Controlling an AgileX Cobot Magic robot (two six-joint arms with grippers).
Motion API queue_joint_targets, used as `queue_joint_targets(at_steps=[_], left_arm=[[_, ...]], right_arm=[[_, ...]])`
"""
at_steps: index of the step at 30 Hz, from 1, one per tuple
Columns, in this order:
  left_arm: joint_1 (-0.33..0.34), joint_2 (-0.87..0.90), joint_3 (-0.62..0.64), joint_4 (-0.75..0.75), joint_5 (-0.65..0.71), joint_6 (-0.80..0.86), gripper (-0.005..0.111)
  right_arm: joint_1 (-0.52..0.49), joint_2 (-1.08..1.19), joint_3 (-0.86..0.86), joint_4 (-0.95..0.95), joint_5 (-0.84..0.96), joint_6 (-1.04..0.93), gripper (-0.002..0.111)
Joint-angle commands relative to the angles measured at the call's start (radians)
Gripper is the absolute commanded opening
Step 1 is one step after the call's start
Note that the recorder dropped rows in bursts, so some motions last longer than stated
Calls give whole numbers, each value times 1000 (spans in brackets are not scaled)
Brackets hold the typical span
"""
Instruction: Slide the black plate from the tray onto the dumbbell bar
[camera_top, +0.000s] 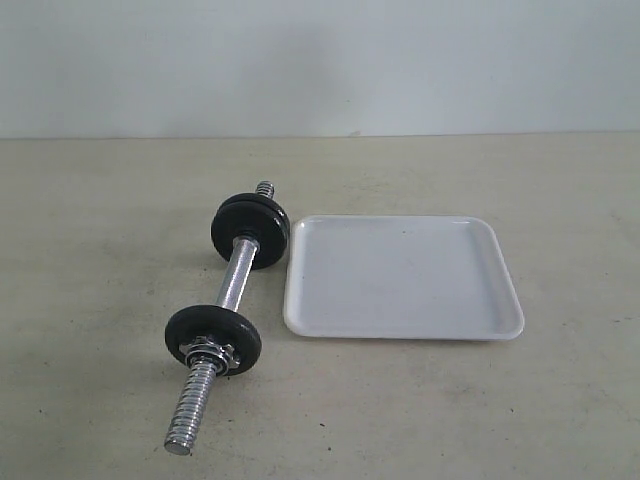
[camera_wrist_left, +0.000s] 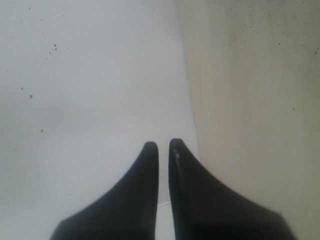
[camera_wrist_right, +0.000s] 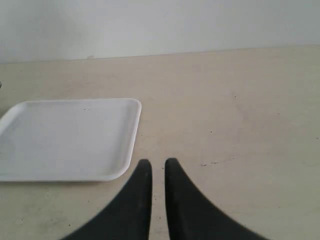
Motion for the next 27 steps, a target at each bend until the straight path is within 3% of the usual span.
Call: queue_joint_targets(at_steps=[1, 6, 15, 23, 27], left_arm=[[3, -3, 3, -25, 8, -3, 4], [26, -3, 3, -25, 8, -3, 4], [155, -3, 3, -30, 4, -17, 4], [155, -3, 3, -535, -105, -310, 4], [155, -3, 3, -649, -173, -330, 4]], right_arm=[[-4, -5, 0, -10, -3, -2, 8], [-4, -5, 0, -10, -3, -5, 8], [-4, -5, 0, -10, -3, -2, 8], [-4, -5, 0, -10, -3, -2, 8], [-4, -5, 0, -10, -3, -2, 8]])
